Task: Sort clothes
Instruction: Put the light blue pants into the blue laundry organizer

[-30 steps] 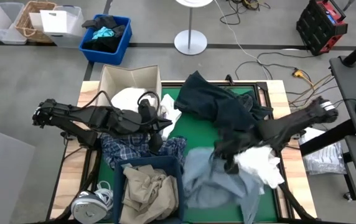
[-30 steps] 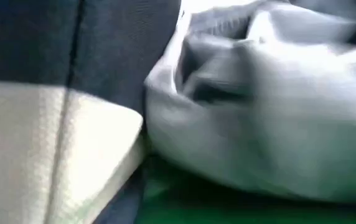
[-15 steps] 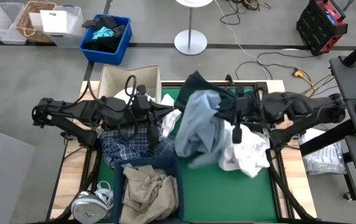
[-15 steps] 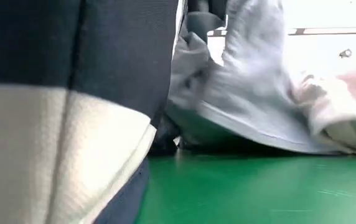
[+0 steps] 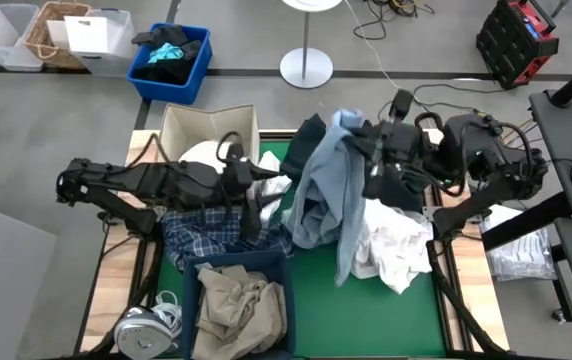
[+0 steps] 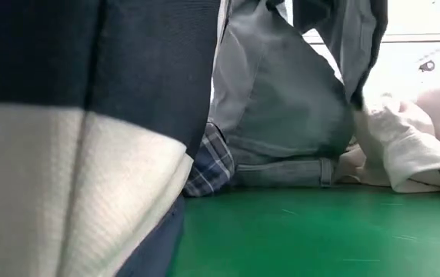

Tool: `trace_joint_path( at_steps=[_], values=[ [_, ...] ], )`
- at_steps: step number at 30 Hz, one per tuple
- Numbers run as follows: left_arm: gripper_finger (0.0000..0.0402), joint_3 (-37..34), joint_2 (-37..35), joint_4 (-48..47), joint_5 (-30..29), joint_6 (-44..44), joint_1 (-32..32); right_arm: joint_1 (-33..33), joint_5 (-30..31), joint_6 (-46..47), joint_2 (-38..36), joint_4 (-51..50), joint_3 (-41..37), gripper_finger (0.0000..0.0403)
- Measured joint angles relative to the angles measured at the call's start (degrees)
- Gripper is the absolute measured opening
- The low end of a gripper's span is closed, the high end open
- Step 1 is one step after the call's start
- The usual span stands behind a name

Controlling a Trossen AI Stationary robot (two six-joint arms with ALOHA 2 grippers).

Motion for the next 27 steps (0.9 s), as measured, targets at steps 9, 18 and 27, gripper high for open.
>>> trace_joint_path(
  at_steps=[9,18,27],
  values=[
    [0.0262,-0.02,2.46,0.02,-3.66,-0.07,0.57,-0.11,8.42,-14.44,10.98,0.32,18.58,0.0011],
    [0.0255,-0.04,3.00,-1.21,-11.63,-0.09,2.18,-0.46,8.66,-20.44,13.59,8.14,22.45,0.0011],
    [0.0085,-0.04,5.32,2.11,-9.98,4.78,3.74,-0.92,10.87,-18.24,13.51,9.17,22.92,0.0012]
  ],
)
